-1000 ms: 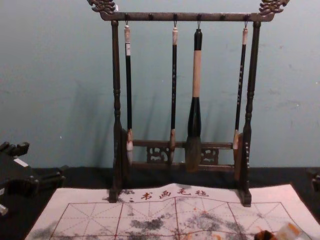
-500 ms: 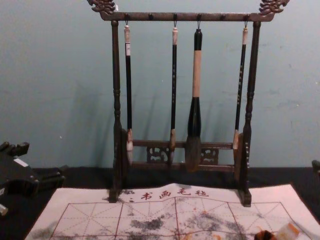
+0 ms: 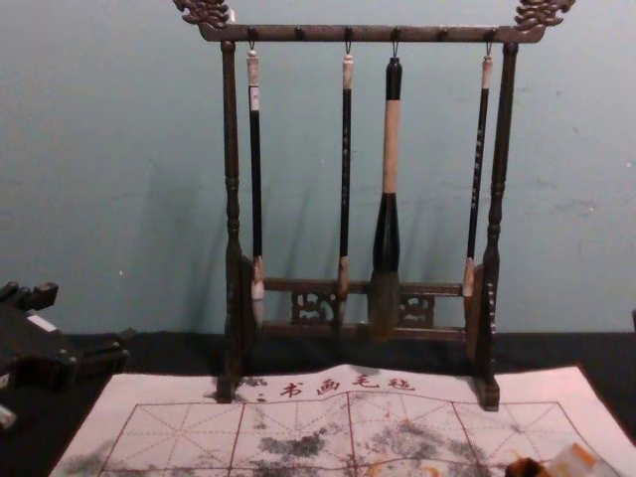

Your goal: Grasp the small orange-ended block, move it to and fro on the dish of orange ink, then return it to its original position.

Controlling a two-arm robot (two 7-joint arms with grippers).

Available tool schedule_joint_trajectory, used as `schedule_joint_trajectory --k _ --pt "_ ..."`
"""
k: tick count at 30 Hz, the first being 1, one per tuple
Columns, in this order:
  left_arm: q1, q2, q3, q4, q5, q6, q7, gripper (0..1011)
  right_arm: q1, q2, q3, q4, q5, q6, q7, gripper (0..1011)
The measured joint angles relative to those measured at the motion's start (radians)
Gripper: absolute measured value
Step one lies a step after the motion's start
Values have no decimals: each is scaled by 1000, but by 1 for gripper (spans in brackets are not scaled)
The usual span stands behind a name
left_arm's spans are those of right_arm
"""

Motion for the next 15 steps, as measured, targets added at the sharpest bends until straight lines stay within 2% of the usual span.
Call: schedule_joint_trajectory --k 9,15 --pt "0 0 0 0 0 0 0 1001 -104 38 45 -108 36 5 40 1003" --pt "0 0 0 0 0 0 0 1001 -175 50 69 -153 81 -31 95 1002"
